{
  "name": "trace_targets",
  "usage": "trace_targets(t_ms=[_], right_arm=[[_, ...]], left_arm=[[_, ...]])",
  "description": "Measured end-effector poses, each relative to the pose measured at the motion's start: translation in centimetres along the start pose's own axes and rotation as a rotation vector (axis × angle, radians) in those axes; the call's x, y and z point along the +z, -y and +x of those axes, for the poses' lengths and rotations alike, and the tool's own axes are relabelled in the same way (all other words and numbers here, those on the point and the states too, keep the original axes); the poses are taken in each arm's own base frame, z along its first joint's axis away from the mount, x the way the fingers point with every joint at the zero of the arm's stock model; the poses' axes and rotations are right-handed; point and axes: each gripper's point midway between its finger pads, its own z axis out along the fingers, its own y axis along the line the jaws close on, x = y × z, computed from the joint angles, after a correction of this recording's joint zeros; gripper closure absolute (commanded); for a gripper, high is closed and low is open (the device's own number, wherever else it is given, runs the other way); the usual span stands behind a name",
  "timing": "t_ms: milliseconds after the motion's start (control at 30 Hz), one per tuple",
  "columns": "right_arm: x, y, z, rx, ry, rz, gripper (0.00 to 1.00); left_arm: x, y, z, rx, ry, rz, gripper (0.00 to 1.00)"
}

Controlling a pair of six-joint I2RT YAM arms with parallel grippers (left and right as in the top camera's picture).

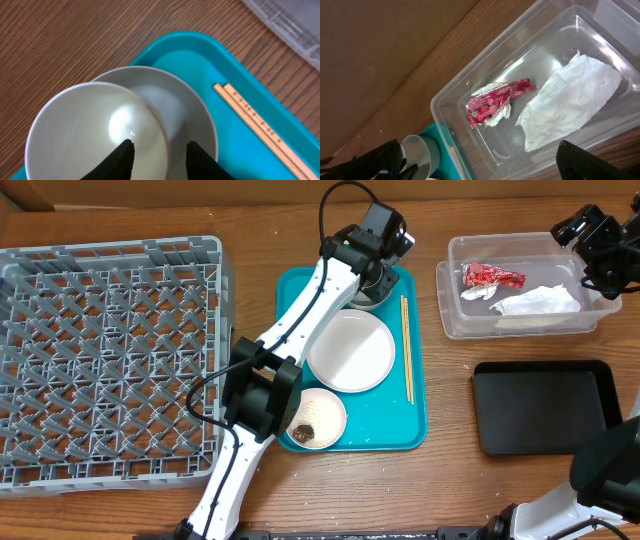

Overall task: Sort waste into correct bins and load items into the dishwasher
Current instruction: 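Reach the left gripper to the white cup and grasp it, then lift the white cup and carry it over the dish rack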

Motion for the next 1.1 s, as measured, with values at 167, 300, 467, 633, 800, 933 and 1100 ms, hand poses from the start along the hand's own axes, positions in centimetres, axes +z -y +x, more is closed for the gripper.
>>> trace_targets(t_ms=[167,300,467,633,800,933,1100], right_arm=[[0.0,0.0,0.0,0.000,0.000,0.000,0.00],[0.0,0.0,0.0,0.000,0.000,0.000,0.00],[0.0,0.0,0.0,0.000,0.000,0.000,0.00],[0.0,0.0,0.0,0.000,0.000,0.000,0.00],[0.0,0.0,0.0,0.000,0.000,0.000,0.00],[0.0,0.0,0.0,0.000,0.000,0.000,0.00],[0.0,0.0,0.0,0.000,0.000,0.000,0.00]], left_arm=[[0.0,-0.7,0.1,-0.011,0.001,-0.006,0.67],[0.0,-1.0,0.2,-0.017,0.001,-0.001,0.68],[0.0,-0.4,0.2,-0.017,0.003,0.031,0.77],[0.0,-0.1,0.2,-0.019,0.002,0.046,0.83],[0.0,-0.1,0.2,-0.019,0.002,0.049,0.96],[0.0,-0.1,0.0,-0.028,0.008,0.051,0.96],[-1.6,-0.3,-1.2,-0.105,0.042,0.049,0.96]])
